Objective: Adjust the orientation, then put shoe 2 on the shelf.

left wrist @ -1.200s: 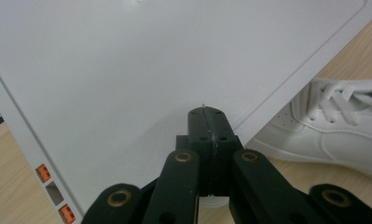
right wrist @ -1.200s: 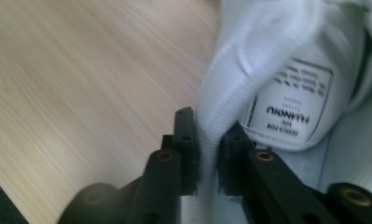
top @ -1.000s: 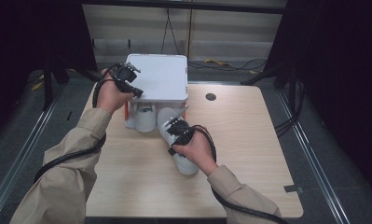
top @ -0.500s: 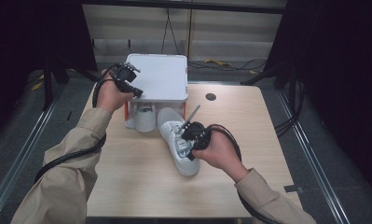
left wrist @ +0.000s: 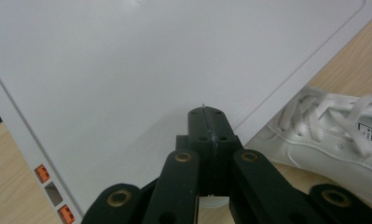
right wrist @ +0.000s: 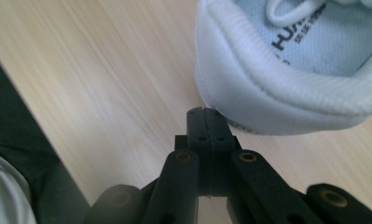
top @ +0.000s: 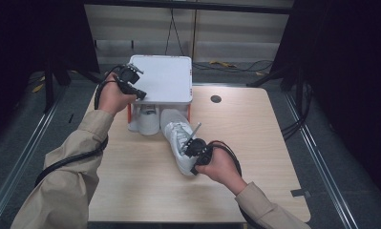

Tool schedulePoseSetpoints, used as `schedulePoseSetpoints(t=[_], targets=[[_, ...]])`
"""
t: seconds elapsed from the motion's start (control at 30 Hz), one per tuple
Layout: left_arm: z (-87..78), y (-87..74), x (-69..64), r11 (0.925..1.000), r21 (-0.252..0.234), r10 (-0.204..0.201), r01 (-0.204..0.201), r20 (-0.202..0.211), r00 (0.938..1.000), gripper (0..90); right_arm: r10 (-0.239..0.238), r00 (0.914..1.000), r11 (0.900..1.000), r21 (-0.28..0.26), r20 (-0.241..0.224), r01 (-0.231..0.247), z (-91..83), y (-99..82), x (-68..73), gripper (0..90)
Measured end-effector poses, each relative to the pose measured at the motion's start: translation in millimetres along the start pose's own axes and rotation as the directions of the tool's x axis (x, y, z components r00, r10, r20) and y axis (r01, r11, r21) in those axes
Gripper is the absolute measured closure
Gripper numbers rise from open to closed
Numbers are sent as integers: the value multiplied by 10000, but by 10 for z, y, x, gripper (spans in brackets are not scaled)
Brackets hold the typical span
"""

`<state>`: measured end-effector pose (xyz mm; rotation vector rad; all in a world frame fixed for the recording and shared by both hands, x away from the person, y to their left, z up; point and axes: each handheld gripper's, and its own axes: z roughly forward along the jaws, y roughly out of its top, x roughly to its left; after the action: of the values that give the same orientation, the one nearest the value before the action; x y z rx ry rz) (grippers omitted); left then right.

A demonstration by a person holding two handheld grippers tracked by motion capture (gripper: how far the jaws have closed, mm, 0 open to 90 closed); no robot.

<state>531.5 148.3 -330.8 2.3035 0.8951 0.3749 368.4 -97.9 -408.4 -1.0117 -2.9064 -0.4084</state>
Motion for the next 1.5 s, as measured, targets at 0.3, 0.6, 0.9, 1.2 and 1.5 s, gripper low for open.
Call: schedulePoseSetpoints(t=[0.3,0.6,0.9,1.2,1.5], targets=[[-3,-23,1,9999,-152,-52,52,-7,10000,900,-719,9973,9942,-786,177,730,-53,456,163,900],[-2,-23,12,9998,-162,-66,67,66,10000,900,-168,9975,9924,-1205,685,250,110,554,-121,900],[0,-21,1,9999,-146,-59,59,5,10000,900,203,9933,9830,-1837,1140,10,153,717,-244,900],[0,-27,10,9997,-179,-137,138,49,9999,900,162,9954,9767,-2144,945,44,218,851,-358,900],[1,-4,0,10000,-11,-6,6,-21,10000,900,258,9927,9715,-2372,1174,28,244,937,-446,900]])
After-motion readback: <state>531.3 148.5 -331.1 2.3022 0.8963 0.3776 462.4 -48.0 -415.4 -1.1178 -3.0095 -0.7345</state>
